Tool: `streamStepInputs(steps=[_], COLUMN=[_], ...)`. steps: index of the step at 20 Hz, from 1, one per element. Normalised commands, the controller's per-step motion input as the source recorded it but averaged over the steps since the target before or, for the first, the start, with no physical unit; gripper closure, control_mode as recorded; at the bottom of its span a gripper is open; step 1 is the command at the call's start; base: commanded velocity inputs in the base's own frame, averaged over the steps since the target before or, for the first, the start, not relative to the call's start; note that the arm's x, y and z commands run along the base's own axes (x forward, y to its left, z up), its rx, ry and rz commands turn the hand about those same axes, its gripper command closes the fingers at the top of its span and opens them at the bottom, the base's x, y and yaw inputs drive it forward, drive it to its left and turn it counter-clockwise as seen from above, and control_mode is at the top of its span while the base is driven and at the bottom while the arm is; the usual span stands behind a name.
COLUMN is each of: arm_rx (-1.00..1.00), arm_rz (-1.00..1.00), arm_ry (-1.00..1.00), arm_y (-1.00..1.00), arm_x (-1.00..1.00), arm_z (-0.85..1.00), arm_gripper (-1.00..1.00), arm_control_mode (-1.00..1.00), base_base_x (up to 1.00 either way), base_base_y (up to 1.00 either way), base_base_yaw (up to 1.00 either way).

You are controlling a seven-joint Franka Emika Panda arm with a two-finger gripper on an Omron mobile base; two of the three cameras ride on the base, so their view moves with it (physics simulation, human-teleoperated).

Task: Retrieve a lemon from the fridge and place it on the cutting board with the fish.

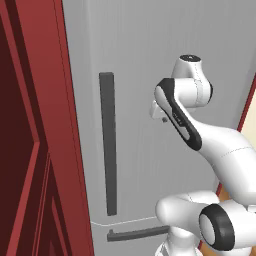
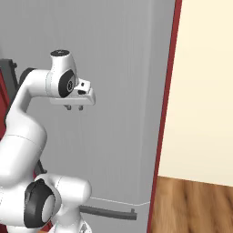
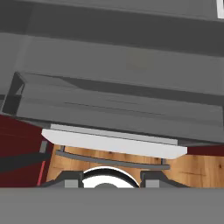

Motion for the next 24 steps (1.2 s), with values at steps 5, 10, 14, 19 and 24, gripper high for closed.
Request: streamStepInputs(steps=[5, 10, 14, 19, 24], arm_rx=[0.00, 0.00, 0.00, 0.00, 0.00], arm_rz=[0.00, 0.00, 0.00, 0.00, 0.00], arm_ry=[0.00, 0.00, 0.00, 0.00, 0.00], arm_y=[0.00, 0.00, 0.00, 0.00, 0.00], arm_x=[0.00, 0.00, 0.00, 0.00, 0.00], arm_z=[0.00, 0.00, 0.00, 0.00, 0.00], arm_gripper=[-1.00, -1.00, -1.00, -1.00, -1.00], arm_control_mode=[1.00, 1.00, 1.00, 1.00, 1.00], base_base_x=[-0.24, -0.56, -0.56, -0.58, -0.53], base_base_y=[0.00, 0.01, 0.05, 0.09, 0.10], base_base_yaw=[0.00, 0.00, 0.00, 0.00, 0.00])
